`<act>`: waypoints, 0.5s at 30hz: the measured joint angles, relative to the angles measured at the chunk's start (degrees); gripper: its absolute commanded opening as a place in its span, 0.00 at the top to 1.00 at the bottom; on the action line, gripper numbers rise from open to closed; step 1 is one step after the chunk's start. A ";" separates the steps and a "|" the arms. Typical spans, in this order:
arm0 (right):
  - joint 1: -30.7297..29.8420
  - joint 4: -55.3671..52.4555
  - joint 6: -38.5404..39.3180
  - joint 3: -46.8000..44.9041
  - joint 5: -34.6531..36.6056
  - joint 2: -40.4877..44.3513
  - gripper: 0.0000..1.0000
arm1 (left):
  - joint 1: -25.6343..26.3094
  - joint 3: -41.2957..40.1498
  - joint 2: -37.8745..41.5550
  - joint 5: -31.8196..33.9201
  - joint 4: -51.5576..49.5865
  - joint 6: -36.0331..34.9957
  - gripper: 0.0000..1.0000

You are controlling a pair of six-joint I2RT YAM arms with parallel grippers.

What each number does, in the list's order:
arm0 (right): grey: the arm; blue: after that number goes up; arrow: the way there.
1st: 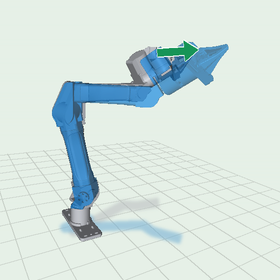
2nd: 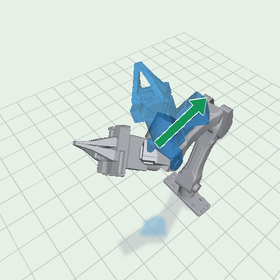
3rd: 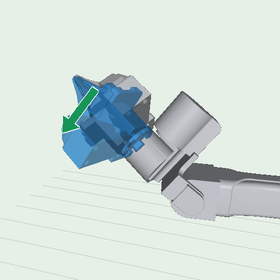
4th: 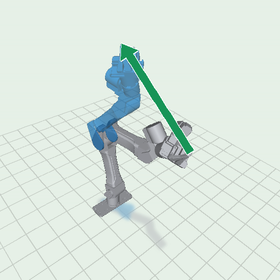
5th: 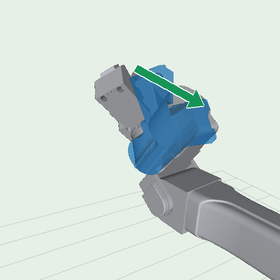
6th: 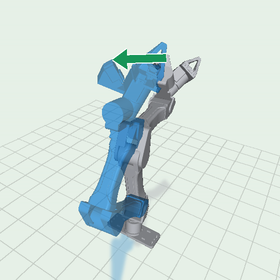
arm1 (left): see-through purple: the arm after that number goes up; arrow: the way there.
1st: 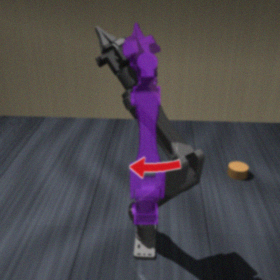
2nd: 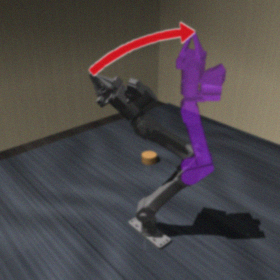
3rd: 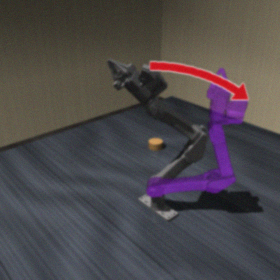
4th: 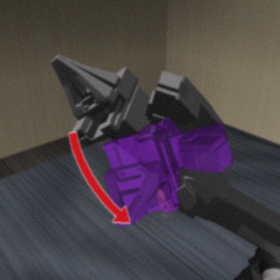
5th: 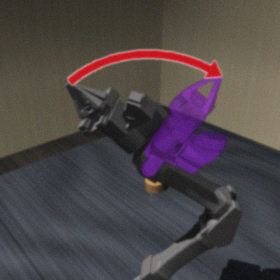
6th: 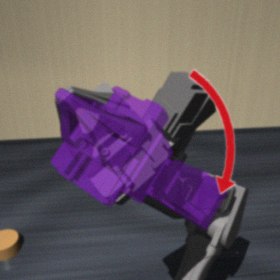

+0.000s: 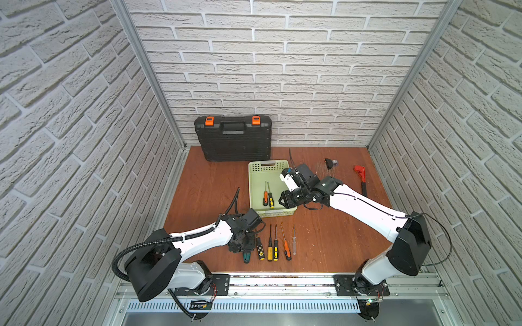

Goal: Put the screwdriver in the bin
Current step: Pick up the screwdriver from the bottom-center of the table.

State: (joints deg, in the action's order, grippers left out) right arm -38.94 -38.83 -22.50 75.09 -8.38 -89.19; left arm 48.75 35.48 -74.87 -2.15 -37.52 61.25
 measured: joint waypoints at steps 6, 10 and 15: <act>0.00 0.44 -0.46 -1.51 0.22 2.49 0.63 | 0.52 -0.57 0.33 1.16 0.22 2.32 0.81; 0.00 0.79 -0.87 -1.60 0.20 2.73 0.63 | 0.59 -2.89 3.80 1.73 1.57 4.94 0.90; 0.00 0.98 -1.05 -1.62 0.17 2.73 0.63 | 0.76 -2.82 11.96 4.63 -7.80 7.19 0.90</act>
State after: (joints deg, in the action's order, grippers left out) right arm -38.94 -37.85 -23.55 73.47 -8.21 -86.46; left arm 49.52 32.67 -62.92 2.48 -45.32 68.45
